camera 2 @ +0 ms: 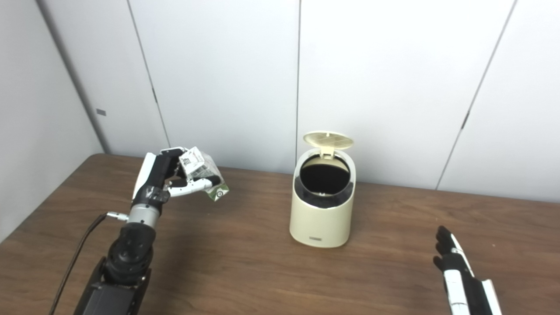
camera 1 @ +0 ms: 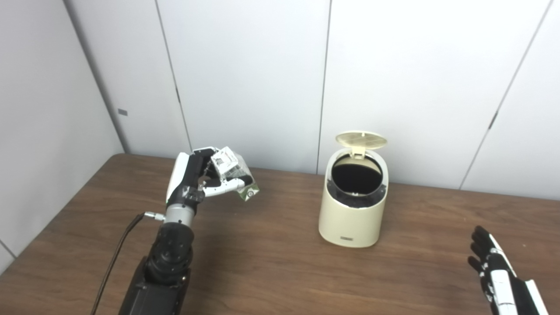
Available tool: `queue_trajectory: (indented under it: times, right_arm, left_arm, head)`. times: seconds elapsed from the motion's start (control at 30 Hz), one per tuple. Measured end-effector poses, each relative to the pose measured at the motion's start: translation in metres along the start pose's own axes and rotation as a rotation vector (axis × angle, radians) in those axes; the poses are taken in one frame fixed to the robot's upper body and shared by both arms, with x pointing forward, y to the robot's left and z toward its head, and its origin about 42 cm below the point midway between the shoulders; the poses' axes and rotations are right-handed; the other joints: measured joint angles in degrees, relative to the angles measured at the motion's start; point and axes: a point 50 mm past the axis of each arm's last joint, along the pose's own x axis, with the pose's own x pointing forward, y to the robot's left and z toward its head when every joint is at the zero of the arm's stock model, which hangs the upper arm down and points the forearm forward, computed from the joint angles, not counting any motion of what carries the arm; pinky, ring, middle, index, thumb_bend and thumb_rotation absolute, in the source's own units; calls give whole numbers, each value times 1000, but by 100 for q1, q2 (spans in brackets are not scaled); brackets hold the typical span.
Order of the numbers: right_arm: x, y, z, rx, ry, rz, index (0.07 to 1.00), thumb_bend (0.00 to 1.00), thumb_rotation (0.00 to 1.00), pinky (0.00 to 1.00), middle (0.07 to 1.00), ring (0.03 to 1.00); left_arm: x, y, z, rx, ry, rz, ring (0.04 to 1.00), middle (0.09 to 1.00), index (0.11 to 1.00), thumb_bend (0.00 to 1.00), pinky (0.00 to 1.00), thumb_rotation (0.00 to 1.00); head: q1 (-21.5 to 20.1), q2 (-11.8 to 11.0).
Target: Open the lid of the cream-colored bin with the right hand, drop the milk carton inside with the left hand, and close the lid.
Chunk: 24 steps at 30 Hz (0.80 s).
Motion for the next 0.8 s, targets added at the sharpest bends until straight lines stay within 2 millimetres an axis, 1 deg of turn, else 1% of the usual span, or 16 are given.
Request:
queue_trajectory:
  times: [0.03,0.1,0.17,0.3,0.37,0.4,0.47,0.57,0.63,0.73,0.8]
  right_arm:
    - [0,0,-4,0,13,-4,949,536,983,927,962,971]
    - [1,1,-13,-2,26,-4,938,590,974,920,957,968]
    - [1,2,-19,-5,34,-1,932,622,964,913,954,964]
    - [2,5,-21,1,21,-4,937,631,963,914,959,969]
    - [2,7,-21,6,21,-6,938,636,957,921,959,971]
    - [2,8,-21,9,18,-5,937,632,955,907,956,964]
    - [3,10,-20,13,13,-1,938,623,956,896,954,959]
    - [3,14,-20,24,5,0,939,607,948,887,952,947]
    - [4,17,-19,30,2,3,942,603,938,898,955,958]
    - [4,23,-18,37,-1,10,940,624,943,904,953,959]
    - [4,27,-17,34,-3,16,940,622,952,935,956,969]
  left_arm:
    - [-2,-1,7,-6,-19,-7,506,495,466,501,550,0]
    - [-5,-3,21,-35,-57,-30,491,501,465,501,496,0]
    - [-9,-7,34,-84,-97,-59,485,506,462,501,477,0]
    - [-18,-24,57,-103,-164,-117,482,512,459,501,449,0]
    - [-23,-33,69,-119,-191,-152,477,510,461,502,437,0]
    - [-24,-38,74,-129,-206,-166,475,510,462,502,430,0]
    - [-25,-45,83,-132,-230,-183,473,511,462,502,422,0]
    - [-22,-48,92,-132,-260,-185,471,513,463,502,413,0]
    - [-20,-51,98,-137,-276,-185,469,513,463,502,411,0]
    - [-21,-59,105,-160,-288,-197,467,510,465,502,413,0]
    - [-22,-66,109,-176,-297,-212,466,507,466,502,414,0]
  head:
    - [-87,17]
    - [-298,26]
    - [-404,35]
    - [-624,61]
    - [-659,62]
    - [-711,62]
    - [-852,53]
    - [-958,44]
    - [-1011,44]
    - [-1072,53]
    - [-1116,53]
